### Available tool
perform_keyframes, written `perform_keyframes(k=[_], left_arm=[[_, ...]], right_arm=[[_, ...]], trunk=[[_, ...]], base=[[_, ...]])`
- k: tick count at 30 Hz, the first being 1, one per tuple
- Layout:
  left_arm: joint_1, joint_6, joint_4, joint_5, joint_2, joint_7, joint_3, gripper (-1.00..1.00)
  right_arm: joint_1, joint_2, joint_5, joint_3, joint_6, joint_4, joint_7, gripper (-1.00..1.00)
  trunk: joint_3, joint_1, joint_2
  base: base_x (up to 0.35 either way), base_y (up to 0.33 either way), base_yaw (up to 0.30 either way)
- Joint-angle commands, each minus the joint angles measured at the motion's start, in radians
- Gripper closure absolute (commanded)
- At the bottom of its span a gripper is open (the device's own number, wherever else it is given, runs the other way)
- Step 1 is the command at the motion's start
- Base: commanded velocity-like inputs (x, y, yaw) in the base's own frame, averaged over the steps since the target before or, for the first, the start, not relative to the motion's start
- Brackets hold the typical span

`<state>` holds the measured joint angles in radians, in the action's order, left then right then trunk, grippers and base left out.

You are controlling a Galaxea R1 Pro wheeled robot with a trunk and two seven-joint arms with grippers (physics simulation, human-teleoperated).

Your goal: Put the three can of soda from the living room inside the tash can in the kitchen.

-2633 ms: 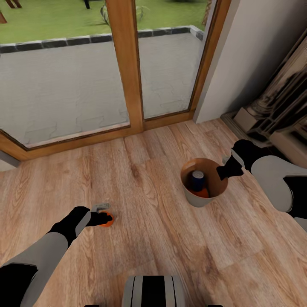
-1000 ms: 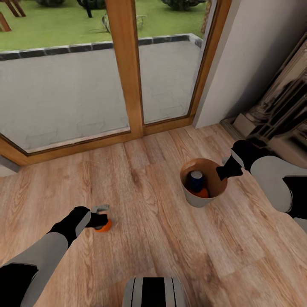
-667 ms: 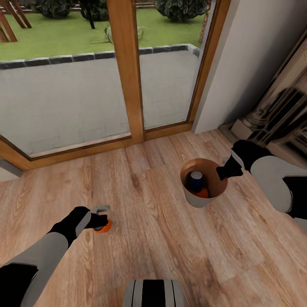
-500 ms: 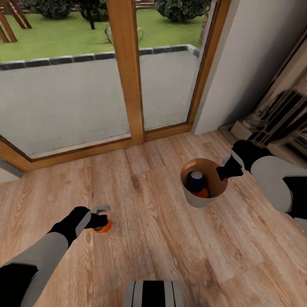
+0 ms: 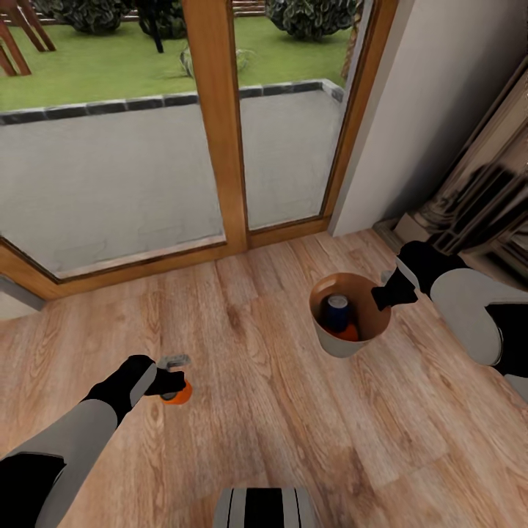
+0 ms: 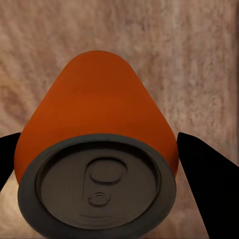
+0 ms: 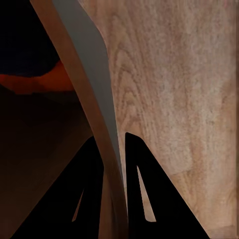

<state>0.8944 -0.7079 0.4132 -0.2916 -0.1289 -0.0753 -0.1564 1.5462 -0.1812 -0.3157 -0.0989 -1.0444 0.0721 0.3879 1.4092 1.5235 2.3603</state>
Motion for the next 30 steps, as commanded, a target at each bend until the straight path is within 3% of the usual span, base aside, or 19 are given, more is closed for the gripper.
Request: perform_keyframes(k=[1, 30], left_arm=[[0.000, 0.000, 0.000, 0.000, 0.000, 0.000, 0.000, 1.00], [0.000, -0.002, -0.001, 0.000, 0.000, -0.006, -0.001, 1.00]], right_arm=[[0.000, 0.000, 0.018, 0.014, -0.003, 0.000, 0.003, 1.00], [-0.001, -0.002, 0.019, 0.016, -0.003, 0.000, 0.009, 1.00]], trunk=[[-0.003, -0.004, -0.007], [-0.094, -0.115, -0.210]], base=[[0.000, 0.000, 0.000], [0.000, 0.000, 0.000]])
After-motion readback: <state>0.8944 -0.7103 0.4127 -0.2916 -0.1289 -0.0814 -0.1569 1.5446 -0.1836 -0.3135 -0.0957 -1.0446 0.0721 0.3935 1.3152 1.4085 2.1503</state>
